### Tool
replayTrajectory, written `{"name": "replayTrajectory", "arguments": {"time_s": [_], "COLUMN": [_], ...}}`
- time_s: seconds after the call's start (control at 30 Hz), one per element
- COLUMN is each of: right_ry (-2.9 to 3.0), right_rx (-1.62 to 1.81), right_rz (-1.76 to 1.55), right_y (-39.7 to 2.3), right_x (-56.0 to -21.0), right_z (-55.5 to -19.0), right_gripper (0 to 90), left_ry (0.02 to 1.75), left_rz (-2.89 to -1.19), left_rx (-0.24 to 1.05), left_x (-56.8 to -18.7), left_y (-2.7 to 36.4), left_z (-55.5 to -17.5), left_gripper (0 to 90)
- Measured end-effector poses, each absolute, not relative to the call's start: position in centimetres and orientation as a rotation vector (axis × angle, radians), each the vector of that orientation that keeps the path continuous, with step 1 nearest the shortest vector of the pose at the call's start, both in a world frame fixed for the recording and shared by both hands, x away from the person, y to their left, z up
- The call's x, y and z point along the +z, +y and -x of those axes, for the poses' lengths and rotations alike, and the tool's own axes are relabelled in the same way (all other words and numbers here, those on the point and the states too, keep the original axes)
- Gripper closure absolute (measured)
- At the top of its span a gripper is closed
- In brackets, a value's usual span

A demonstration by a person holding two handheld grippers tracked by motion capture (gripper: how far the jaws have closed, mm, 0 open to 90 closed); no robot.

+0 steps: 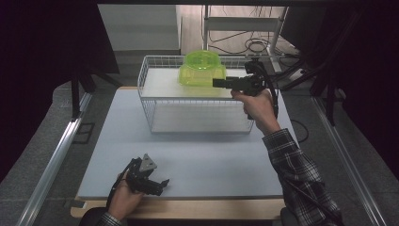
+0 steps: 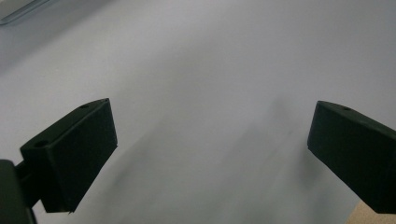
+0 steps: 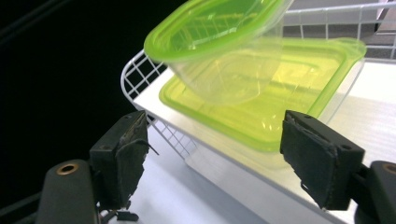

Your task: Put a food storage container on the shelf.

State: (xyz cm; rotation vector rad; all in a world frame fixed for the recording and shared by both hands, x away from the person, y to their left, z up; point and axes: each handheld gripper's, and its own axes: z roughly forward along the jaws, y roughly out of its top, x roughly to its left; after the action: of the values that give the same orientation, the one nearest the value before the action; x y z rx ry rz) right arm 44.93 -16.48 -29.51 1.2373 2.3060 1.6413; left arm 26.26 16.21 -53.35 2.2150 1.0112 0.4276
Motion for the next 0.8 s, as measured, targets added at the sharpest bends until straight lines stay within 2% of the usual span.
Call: {"name": "replayTrajectory", "arguments": {"time_s": [0.8], "right_ry": [2.377], "right_rx": [1.541], "right_rz": [-1.097], "right_y": [-18.1], "right_x": [-34.1], "right_z": [-40.9], "right_gripper": [8.5], "left_ry": [1.020], "left_rz": [-2.195], "left_rx": [0.423], "left_x": [-53.3], "left_y": [16.4], "left_z": [-26.3], "left_gripper": [1.1]}}
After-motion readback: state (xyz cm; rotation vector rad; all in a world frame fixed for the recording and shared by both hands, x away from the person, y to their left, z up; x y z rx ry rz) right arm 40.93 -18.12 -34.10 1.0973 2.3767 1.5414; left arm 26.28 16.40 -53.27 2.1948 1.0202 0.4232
